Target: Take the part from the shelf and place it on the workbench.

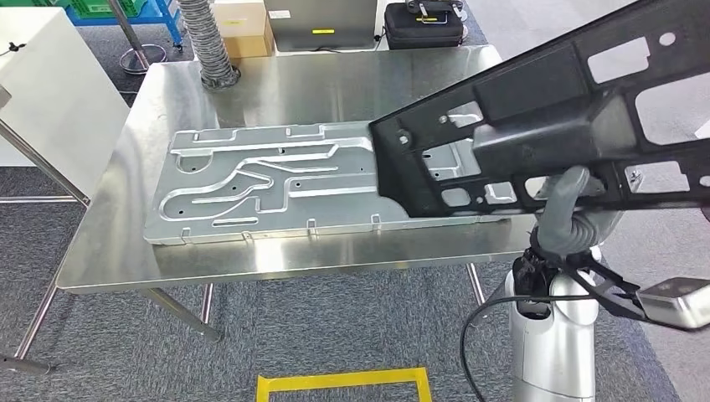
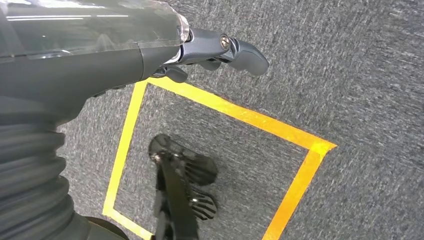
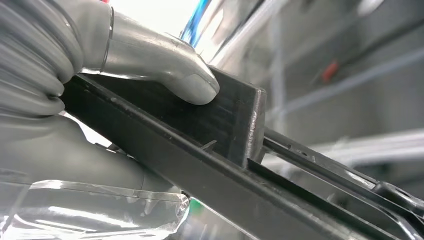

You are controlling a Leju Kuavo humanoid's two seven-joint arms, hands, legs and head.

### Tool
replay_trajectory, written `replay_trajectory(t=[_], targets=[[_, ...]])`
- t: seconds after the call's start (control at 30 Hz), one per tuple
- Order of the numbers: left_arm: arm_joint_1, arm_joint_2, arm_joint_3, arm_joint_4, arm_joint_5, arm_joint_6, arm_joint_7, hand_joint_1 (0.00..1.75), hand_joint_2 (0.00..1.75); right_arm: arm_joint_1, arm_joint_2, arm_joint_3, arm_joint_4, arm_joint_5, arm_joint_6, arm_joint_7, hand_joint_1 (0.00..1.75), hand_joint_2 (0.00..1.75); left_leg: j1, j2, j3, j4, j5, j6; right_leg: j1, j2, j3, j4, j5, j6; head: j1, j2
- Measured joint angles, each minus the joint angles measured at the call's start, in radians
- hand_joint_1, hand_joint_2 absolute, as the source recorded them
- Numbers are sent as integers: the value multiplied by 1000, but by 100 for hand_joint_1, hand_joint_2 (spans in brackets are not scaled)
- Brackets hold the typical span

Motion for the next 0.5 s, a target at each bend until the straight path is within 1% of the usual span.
replay_trajectory(t=[0.03, 0.07, 0.1, 0.13, 0.17, 0.23, 0.27, 0.3, 0.33, 0.37, 0.43, 0.47, 0.5], targets=[[1, 0, 0, 0, 2, 0, -1, 0, 175, -20, -9, -18, 37, 30, -54, 1, 175, 175, 4, 0, 5, -39, 37, -5, -2, 1, 5, 3, -6, 3, 0, 0], [1, 0, 0, 0, 4, 0, -3, 0, 175, -42, -20, -35, 76, 71, -118, 3, 175, 175, 7, 1, 25, -107, 90, -9, -5, 1, 11, 7, -13, 8, 0, 0], [1, 0, 0, 0, 6, 0, -5, 0, 175, -64, -32, -47, 114, 118, -186, 10, 175, 175, 9, 0, 46, -171, 130, -10, -6, 1, 15, 11, -19, 13, 0, 0], [1, 0, 0, 0, 7, 0, -7, 0, 175, -86, -46, -56, 153, 179, -264, 25, 175, 175, 8, 1, 62, -224, 152, -7, -7, 1, 15, 15, -23, 19, 0, 0], [2, 0, 0, 0, 8, 0, -9, 0, 175, -108, -61, -62, 189, 253, -347, 50, 175, 175, 6, 1, 68, -253, 164, 2, -7, 2, 12, 19, -27, 26, 0, 0], [4, 0, 0, 0, 8, -1, -12, 0, 175, -149, -95, -67, 261, 436, -512, 131, 175, 175, 1, 1, 66, -263, 162, 22, -6, 2, 5, 23, -30, 37, 0, 0], [5, -1, 0, 0, 7, -3, -13, 0, 175, -170, -114, -67, 294, 539, -581, 181, 175, 175, 3, 1, 66, -265, 169, 30, -6, 2, 5, 25, -34, 43, 0, 0], [4, -1, 0, 0, 4, -5, -14, 0, 175, -191, -134, -65, 326, 641, -639, 230, 175, 175, 5, 0, 68, -268, 170, 36, -7, 1, 2, 34, -42, 48, 0, 0], [3, -2, 0, 0, 1, -7, -15, 0, 175, -218, -155, -60, 358, 740, -679, 277, 175, 175, 7, 0, 69, -271, 173, 41, -8, -1, -10, 61, -59, 54, 0, 0], [1, -2, 0, 0, -4, -9, -16, 0, 175, -248, -175, -51, 392, 839, -704, 324, 175, 175, 8, 0, 71, -274, 173, 45, -10, -2, -34, 109, -85, 59, 0, 0], [0, -2, -1, 0, -13, -15, -20, 0, 175, -315, -208, -17, 465, 1041, -702, 418, 175, 175, 7, 1, 71, -274, 172, 49, -13, -3, -109, 249, -140, 68, 0, 0], [-1, -2, -3, 0, -19, -19, -22, 0, 175, -351, -218, 11, 504, 1142, -679, 461, 175, 175, 7, 3, 72, -274, 170, 49, -16, -4, -141, 301, -150, 71, 0, 0], [-3, -2, -6, 0, -24, -22, -24, 0, 175, -389, -224, 48, 546, 1237, -650, 497, 175, 175, 7, 5, 73, -273, 169, 48, -18, -6, -156, 318, -140, 72, 0, 0]])
